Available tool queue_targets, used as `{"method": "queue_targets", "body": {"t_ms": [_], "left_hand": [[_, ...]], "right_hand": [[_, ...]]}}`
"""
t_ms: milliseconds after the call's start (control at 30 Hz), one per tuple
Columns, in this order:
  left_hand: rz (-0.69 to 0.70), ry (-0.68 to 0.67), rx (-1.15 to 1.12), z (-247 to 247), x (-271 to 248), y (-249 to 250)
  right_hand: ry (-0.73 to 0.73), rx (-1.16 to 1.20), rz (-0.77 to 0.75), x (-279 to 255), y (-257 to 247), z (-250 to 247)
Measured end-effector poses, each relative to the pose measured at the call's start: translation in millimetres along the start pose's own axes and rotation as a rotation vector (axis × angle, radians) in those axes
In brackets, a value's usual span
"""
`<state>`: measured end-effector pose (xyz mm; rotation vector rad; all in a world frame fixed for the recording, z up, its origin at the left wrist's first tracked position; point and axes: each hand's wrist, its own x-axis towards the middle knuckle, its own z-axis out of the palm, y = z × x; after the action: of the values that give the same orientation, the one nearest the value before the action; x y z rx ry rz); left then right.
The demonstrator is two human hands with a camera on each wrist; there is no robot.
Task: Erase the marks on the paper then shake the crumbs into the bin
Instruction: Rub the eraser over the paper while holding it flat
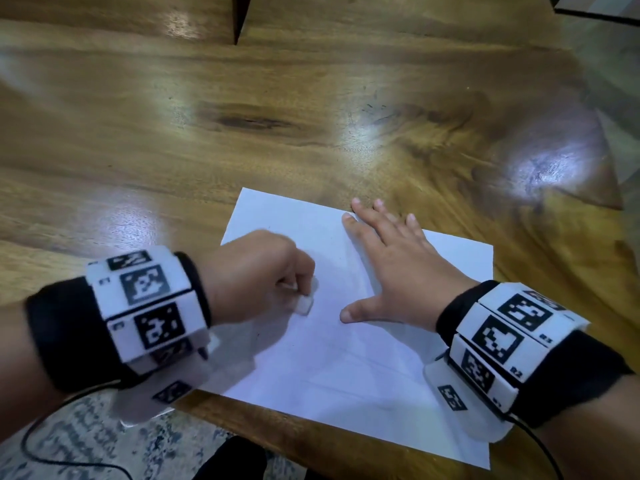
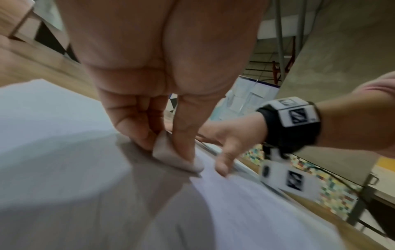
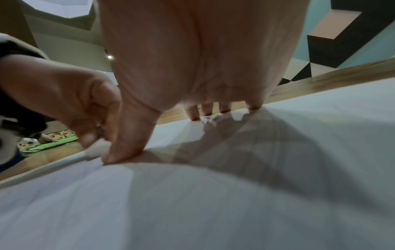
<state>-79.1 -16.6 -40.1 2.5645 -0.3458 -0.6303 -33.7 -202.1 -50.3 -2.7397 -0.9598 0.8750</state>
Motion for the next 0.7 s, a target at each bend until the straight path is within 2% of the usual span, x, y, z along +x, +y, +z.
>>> {"method": "queue_targets", "body": {"t_ms": [100, 167, 267, 333, 400, 600, 633, 700], "left_hand": [[-0.058, 0.222, 0.043, -16, 31, -3], [-0.090, 0.288, 0.031, -20, 42, -4], [0.005, 0.235, 0.022, -8, 24, -1], [0.115, 0.117, 0.040, 3, 5, 4], [0.130, 0.036, 0.033, 6, 1, 5], [0.023, 0.230, 0.085, -15, 43, 4], [0.055, 0.227, 0.074, -11, 36, 3], [0.146, 0.133, 0.041, 2, 15, 5]], "right_hand": [[0.004, 0.007, -0.001, 0, 0, 0], [0.005, 0.012, 0.000, 0, 0, 0], [-0.001, 0.013, 0.003, 1, 0, 0], [-0.004, 0.006, 0.006, 1, 0, 0], [-0.009, 0.003, 0.008, 1, 0, 0], [-0.005, 0.014, 0.006, 1, 0, 0], [-0.008, 0.015, 0.006, 1, 0, 0], [-0.006, 0.012, 0.006, 1, 0, 0]]}}
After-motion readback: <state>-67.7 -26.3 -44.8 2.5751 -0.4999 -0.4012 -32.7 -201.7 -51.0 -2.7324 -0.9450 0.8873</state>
